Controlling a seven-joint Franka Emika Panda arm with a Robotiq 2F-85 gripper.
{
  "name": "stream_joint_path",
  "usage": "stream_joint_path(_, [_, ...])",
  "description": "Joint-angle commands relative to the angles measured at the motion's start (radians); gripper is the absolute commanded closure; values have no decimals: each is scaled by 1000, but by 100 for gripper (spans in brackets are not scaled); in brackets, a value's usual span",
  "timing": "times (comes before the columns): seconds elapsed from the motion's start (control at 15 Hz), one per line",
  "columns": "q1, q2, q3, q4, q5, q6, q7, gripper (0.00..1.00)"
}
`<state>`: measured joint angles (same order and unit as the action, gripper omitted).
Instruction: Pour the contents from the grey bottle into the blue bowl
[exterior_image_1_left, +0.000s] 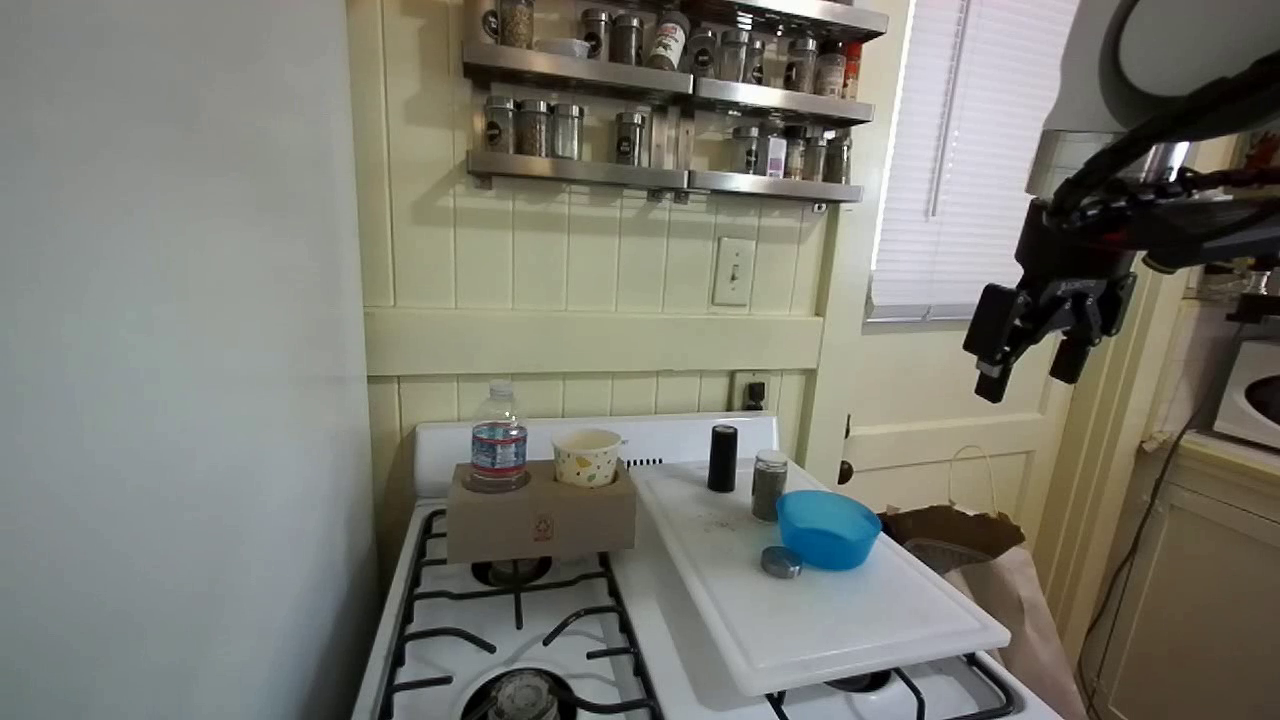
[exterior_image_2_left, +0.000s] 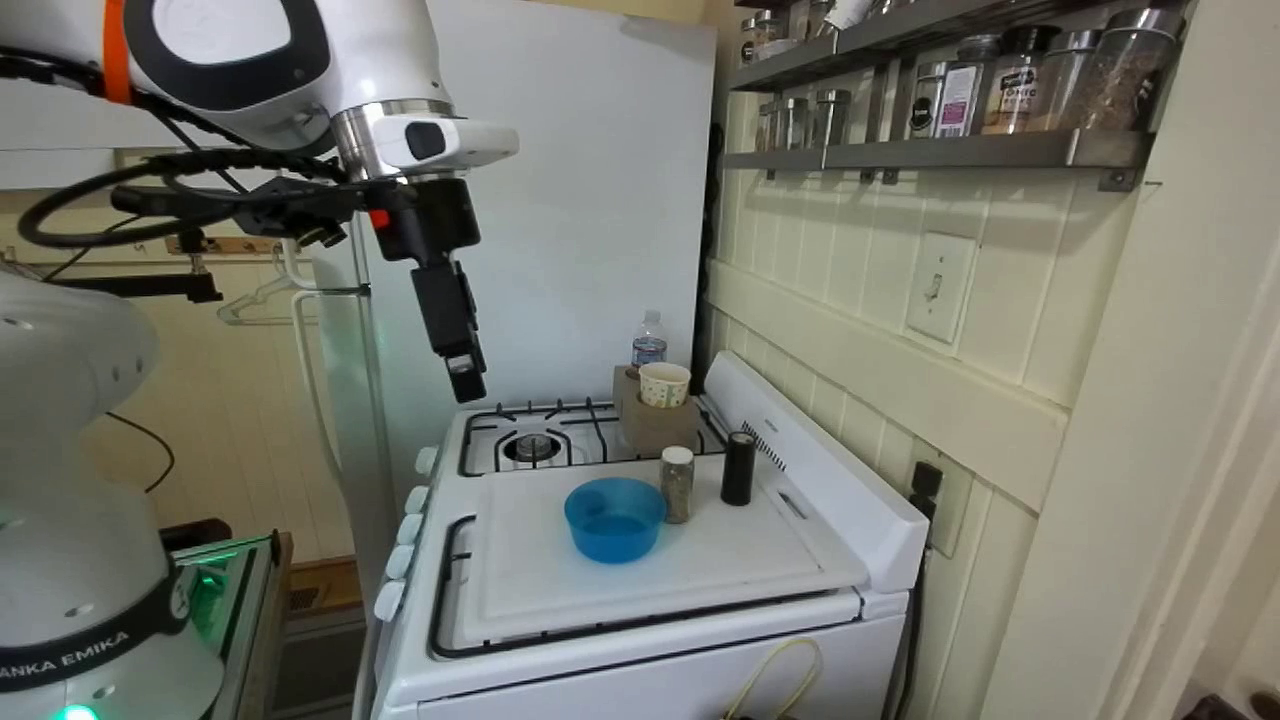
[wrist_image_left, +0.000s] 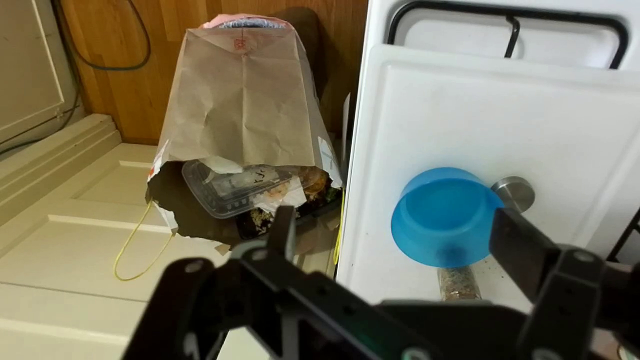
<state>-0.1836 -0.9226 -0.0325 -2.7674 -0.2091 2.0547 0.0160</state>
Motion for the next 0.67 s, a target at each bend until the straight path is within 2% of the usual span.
stream_joint_path(0.0, [9, 18, -16, 13, -13, 6, -11, 0])
stream_joint_path(0.4, [25, 245, -91, 160, 4, 219, -93, 0])
stream_joint_path(0.6, [74, 385, -134, 238, 67, 319, -143, 0])
